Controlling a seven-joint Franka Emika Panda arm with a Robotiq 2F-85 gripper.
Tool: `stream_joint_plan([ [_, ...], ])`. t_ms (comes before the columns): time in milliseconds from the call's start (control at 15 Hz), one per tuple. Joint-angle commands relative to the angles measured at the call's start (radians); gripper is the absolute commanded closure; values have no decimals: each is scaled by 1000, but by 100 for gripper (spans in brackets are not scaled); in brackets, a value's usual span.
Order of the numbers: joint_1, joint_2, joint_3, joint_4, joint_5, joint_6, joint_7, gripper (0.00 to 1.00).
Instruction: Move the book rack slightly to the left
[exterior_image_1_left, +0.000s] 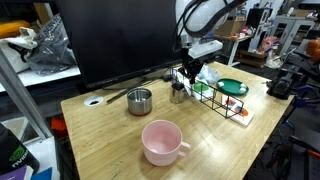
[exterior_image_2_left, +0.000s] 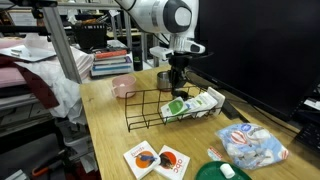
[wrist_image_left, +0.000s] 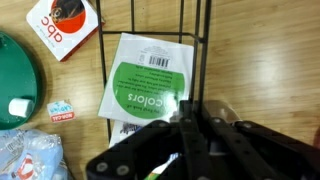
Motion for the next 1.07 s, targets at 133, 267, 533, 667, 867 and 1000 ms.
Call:
stream_joint_plan([
  [133,-4,-59,27,-49,-23,24,-130,98],
  [267,-4,-68,37,-57,-19,27,-164,98],
  [533,-4,-74,57,-61,-13,34,-217,98],
  [667,-4,-77,66,-63,-9,39,-236,98],
  [867,-2,-85,76,-71,-9,46,-256,98],
  [1000,-2,-93,83,-79,-7,50,-269,98],
])
